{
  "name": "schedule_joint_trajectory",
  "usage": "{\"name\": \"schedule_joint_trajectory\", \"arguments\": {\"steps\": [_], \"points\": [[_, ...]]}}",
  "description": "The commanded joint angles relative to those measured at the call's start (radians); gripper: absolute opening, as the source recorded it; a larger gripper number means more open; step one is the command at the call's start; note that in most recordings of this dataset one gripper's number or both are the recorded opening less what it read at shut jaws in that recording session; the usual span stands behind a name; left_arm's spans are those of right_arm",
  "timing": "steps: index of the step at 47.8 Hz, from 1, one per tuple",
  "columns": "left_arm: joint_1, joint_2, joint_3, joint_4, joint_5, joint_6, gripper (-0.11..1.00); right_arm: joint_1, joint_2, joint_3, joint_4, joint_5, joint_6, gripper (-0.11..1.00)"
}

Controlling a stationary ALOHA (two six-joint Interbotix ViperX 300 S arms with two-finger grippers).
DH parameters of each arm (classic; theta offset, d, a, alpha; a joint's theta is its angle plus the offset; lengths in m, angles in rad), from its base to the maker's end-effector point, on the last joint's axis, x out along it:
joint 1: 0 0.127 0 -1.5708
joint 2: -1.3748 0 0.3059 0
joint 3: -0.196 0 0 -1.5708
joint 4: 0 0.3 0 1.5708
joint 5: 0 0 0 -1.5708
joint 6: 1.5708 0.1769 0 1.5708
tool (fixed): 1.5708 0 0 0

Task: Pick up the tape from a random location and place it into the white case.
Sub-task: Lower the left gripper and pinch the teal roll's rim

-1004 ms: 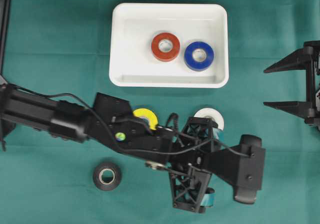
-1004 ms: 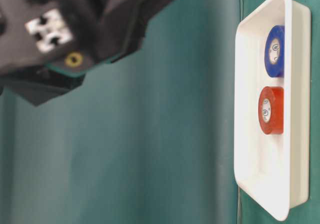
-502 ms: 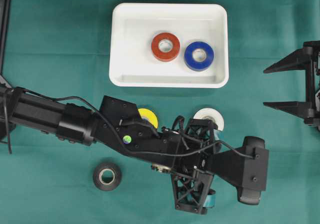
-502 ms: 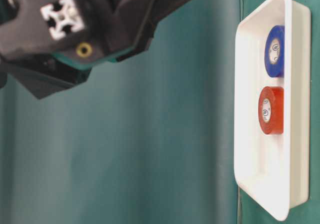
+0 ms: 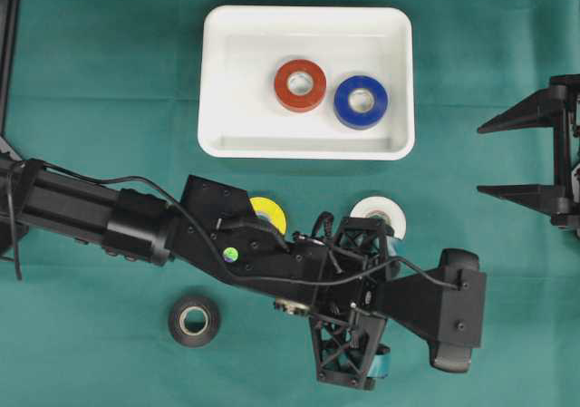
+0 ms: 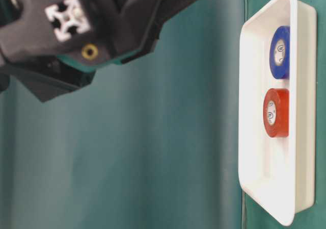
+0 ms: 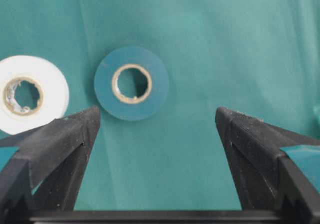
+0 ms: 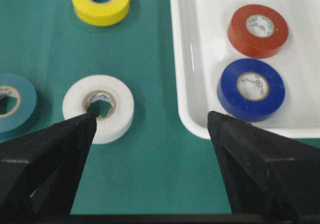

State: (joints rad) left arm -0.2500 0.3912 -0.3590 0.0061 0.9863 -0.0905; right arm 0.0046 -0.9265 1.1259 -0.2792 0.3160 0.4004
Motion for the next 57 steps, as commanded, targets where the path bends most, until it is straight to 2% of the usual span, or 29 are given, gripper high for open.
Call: {"name": "schedule_joint_trajectory", "arguments": {"steps": [1,12,30,57], "points": [[-0.005,-0.021,-0.008,0.003,-0.006,-0.002,0.97,-0.002,0.006,-0.028,-0.002,-0.005,-0.002,0.88],[-0.005,-0.021,0.015,0.003,-0.023,-0.003,0.97,-0.002,0.006,-0.028,-0.003,-0.005,-0.002,0.88],[-0.011,-0.003,0.117,0.002,-0.117,-0.025,0.97,-0.002,0.008,-0.026,-0.008,-0.005,0.0,0.88],[-0.028,0.124,0.094,0.002,-0.206,-0.017,0.97,-0.002,0.023,-0.023,-0.008,-0.008,-0.002,0.88]]}}
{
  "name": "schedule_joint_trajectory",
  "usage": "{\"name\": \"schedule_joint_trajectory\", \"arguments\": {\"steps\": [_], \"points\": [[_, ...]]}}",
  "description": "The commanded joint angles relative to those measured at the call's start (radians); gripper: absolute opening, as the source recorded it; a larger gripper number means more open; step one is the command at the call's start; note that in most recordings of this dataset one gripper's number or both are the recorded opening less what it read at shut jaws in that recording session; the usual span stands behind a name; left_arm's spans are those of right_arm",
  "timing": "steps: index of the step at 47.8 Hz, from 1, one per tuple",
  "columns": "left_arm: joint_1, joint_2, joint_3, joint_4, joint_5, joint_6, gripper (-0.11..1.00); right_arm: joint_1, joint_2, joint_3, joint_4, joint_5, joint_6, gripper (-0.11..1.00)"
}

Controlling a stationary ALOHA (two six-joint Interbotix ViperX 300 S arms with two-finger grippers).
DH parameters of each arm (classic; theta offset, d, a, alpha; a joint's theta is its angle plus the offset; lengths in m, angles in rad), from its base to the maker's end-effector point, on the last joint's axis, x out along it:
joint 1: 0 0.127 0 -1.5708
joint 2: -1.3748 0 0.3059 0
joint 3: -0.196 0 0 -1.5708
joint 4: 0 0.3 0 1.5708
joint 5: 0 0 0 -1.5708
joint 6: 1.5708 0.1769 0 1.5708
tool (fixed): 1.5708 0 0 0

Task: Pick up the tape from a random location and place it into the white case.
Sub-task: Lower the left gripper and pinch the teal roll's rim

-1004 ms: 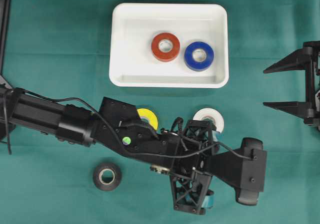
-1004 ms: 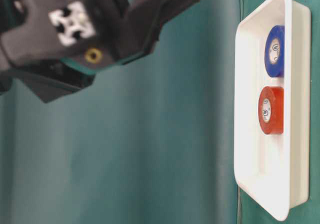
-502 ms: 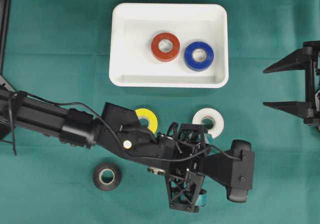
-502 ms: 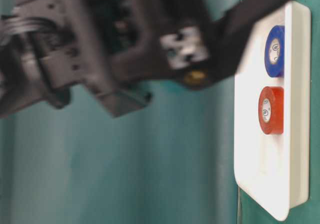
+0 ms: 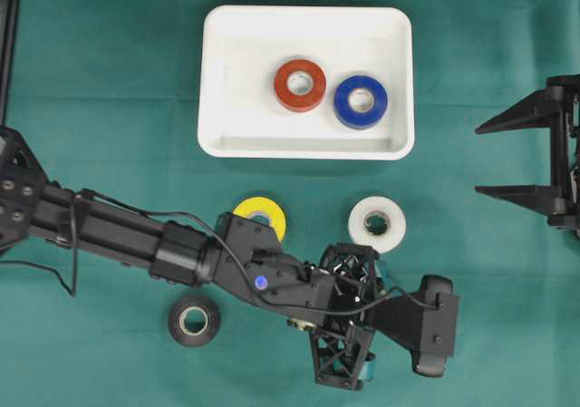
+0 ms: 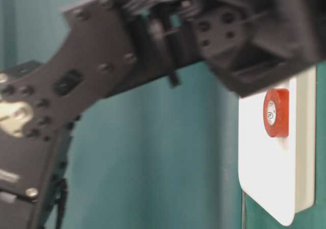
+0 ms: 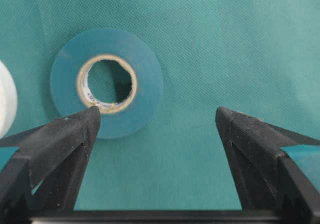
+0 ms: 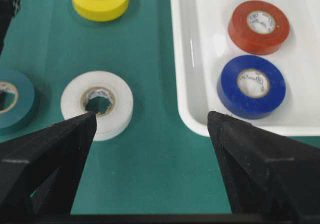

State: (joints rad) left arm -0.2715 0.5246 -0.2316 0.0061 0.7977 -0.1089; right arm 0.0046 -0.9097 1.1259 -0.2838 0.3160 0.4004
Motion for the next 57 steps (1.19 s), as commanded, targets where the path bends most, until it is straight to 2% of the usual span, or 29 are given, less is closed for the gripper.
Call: {"name": "schedule_joint_trajectory", "arguments": {"steps": [1,14,43,48,57], "points": [[-0.006,-0.005,-0.037,0.002,-0.02,0.002,0.97,-0.002,0.008,-0.023,-0.003,-0.008,0.0,0.88],[-0.006,0.051,-0.074,0.002,-0.023,0.002,0.97,-0.002,0.025,-0.02,-0.005,-0.009,-0.002,0.88],[0.003,0.092,-0.074,0.003,-0.023,0.0,0.94,-0.002,0.032,-0.018,-0.005,-0.009,-0.002,0.88],[0.003,0.091,-0.075,0.003,-0.023,0.003,0.79,0.0,0.032,-0.018,-0.005,-0.009,-0.002,0.88],[0.005,0.092,-0.091,0.003,-0.009,0.008,0.26,-0.002,0.038,-0.017,-0.005,-0.009,-0.002,0.88]]}}
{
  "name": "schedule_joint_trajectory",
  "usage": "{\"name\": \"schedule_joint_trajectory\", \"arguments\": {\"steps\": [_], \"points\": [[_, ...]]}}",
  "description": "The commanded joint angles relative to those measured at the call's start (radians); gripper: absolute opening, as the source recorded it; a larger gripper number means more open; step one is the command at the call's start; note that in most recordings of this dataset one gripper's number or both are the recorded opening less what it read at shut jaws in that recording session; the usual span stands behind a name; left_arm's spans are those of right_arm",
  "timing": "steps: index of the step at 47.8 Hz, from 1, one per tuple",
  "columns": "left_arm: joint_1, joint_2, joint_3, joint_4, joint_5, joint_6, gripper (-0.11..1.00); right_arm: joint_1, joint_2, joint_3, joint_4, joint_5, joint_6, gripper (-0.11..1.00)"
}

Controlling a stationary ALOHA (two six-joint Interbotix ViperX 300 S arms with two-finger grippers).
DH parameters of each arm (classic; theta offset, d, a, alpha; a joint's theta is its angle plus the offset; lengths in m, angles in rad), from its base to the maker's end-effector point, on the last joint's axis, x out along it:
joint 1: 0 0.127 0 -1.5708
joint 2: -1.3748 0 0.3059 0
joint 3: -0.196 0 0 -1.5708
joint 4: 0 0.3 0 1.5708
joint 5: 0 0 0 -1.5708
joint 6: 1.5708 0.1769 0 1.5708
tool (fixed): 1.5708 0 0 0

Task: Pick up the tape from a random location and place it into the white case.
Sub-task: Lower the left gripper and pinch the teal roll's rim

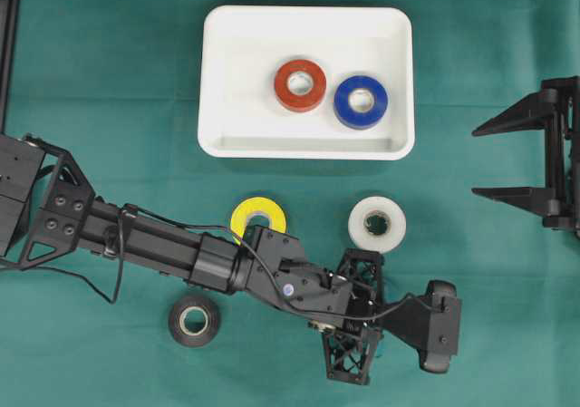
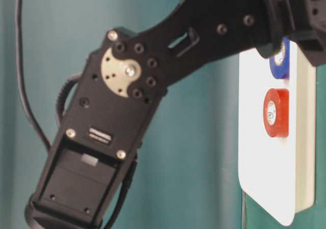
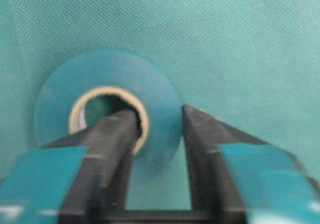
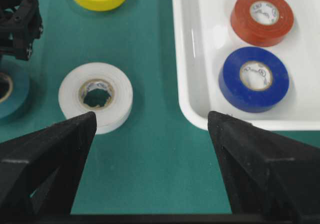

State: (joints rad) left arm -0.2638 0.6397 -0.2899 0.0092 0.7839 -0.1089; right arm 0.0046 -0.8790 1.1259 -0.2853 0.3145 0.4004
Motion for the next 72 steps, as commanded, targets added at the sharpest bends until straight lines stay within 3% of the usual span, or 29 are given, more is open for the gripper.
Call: {"name": "schedule_joint_trajectory", "arguments": {"steps": [1,33,46,72], "points": [[-0.003,-0.023,-0.034,0.0,0.006,0.009,0.21,-0.002,0.008,-0.017,-0.003,-0.008,-0.002,0.88],[-0.003,-0.029,-0.038,0.0,0.021,0.017,0.19,0.0,0.008,-0.017,-0.003,-0.009,0.0,0.88],[-0.008,-0.043,-0.08,0.0,0.083,0.017,0.19,-0.002,0.008,-0.017,-0.003,-0.008,-0.002,0.88],[-0.012,-0.209,-0.089,0.005,0.192,0.015,0.19,-0.002,0.008,-0.018,-0.003,-0.008,-0.002,0.88]]}}
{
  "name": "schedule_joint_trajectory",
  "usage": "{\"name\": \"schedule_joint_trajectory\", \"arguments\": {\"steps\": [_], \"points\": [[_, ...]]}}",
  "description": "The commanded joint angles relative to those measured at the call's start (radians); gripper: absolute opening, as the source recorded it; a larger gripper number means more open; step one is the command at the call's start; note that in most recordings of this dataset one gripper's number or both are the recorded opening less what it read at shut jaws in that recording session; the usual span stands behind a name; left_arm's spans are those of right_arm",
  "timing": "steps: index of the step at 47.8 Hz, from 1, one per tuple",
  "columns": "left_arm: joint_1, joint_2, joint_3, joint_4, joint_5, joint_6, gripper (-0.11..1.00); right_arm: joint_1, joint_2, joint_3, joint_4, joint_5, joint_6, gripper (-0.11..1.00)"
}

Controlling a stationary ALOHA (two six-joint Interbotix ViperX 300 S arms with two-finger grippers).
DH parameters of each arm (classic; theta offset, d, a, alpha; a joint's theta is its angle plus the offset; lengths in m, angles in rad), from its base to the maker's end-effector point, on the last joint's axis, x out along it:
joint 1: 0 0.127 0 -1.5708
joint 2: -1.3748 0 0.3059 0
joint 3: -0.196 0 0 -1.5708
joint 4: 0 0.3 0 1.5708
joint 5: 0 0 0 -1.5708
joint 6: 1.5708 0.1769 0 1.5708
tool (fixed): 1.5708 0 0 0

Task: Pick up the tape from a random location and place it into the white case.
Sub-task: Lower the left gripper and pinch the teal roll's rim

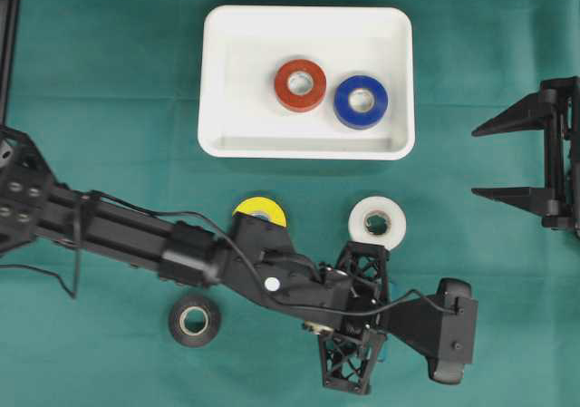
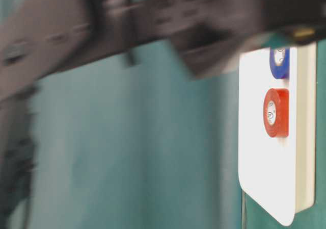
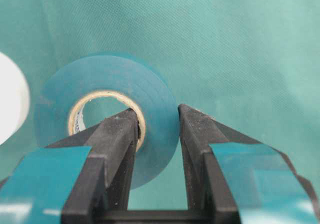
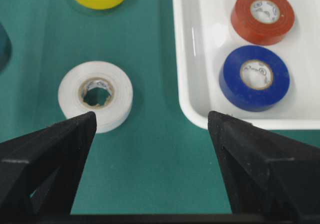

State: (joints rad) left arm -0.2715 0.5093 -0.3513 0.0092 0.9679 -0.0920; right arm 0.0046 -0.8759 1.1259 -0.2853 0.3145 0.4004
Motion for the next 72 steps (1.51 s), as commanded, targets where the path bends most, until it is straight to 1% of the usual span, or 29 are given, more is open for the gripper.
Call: {"name": "schedule_joint_trajectory", "arguments": {"steps": [1,9,16,29,35,41,72], "points": [[-0.005,-0.086,-0.029,0.005,0.011,-0.002,0.19,-0.002,0.005,-0.018,-0.002,-0.009,-0.002,0.88],[-0.011,-0.144,-0.028,0.005,0.028,-0.002,0.19,-0.002,0.003,-0.02,-0.003,-0.008,0.0,0.88],[-0.011,-0.164,-0.038,0.005,0.072,-0.002,0.19,-0.002,0.003,-0.02,-0.003,-0.009,0.0,0.88],[-0.011,-0.167,-0.137,0.018,0.189,0.0,0.19,-0.002,0.002,-0.02,-0.003,-0.008,0.0,0.88],[-0.011,-0.169,-0.184,0.02,0.225,0.0,0.19,-0.002,0.0,-0.02,-0.003,-0.008,-0.002,0.88],[-0.011,-0.172,-0.21,0.02,0.253,0.0,0.19,-0.002,0.002,-0.021,-0.003,-0.008,-0.002,0.88],[-0.011,-0.181,-0.212,0.021,0.259,0.0,0.19,-0.002,0.0,-0.02,-0.003,-0.006,0.0,0.88]]}}
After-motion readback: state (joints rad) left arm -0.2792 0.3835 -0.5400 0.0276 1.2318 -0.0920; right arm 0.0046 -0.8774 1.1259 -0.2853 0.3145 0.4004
